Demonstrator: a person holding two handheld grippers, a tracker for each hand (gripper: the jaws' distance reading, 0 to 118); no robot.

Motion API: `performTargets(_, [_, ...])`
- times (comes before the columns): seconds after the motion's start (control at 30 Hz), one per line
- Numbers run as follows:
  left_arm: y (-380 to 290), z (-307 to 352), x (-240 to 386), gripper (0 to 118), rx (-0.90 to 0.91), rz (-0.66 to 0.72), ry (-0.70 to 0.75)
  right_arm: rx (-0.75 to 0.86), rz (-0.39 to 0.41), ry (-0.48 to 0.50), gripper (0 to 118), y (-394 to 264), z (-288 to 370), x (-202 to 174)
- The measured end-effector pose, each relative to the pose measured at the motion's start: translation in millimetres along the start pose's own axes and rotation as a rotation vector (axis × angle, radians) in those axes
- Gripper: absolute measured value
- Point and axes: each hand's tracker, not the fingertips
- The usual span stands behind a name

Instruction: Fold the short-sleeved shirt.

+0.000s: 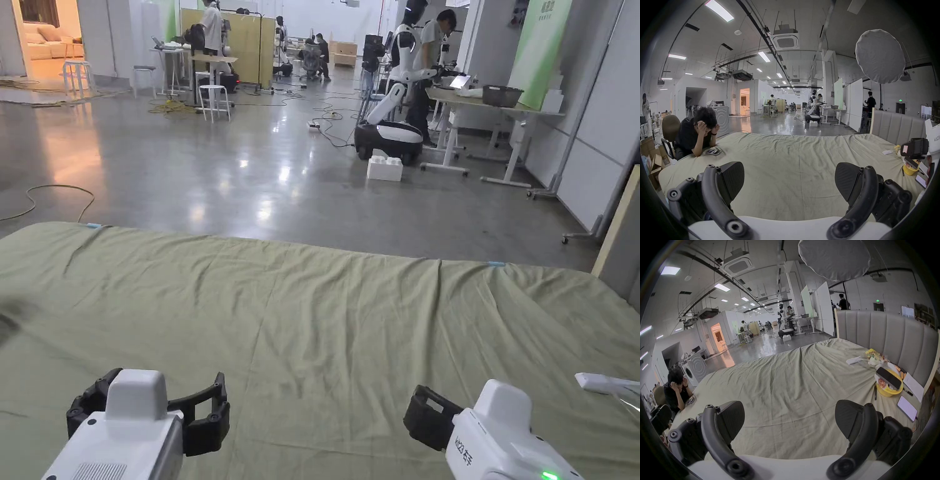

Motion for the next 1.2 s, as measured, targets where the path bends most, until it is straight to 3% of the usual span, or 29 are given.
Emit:
performTargets(0.17, [1.6, -1.2, -2.0, 111, -0.004, 0.01, -0.001, 0.008, 0.041, -0.006, 113, 1.3, -0.4, -0.7])
performTargets(0.67, [0.8, -3.3, -9.5, 111, -0.02, 0.04, 0.002, -0.003, 0.038, -0.016, 113, 0.7, -4.1, -0.5])
performTargets(0.8, [1.8, -5.2, -12.9, 111, -0.025, 0.071, -0.007, 0.051, 0.025, 0.111, 113, -2.4, -0.3, 6.0])
performTargets(0.9, [2.0, -5.9, -14.5, 111, -0.025, 0.091, -0.007, 0.118, 0.063, 0.219, 113, -7.5, 6.7, 10.9])
performTargets(1.13, [2.5, -6.5, -16.5, 111, -0.005, 0.102, -0.016, 0.207, 0.178, 0.057, 116, -11.6, 9.5, -3.1])
performTargets(1.2, [2.8, -6.3, -16.9, 111, 0.009, 0.098, -0.005, 0.228, 0.184, 0.06, 118, -11.3, 7.7, -4.7])
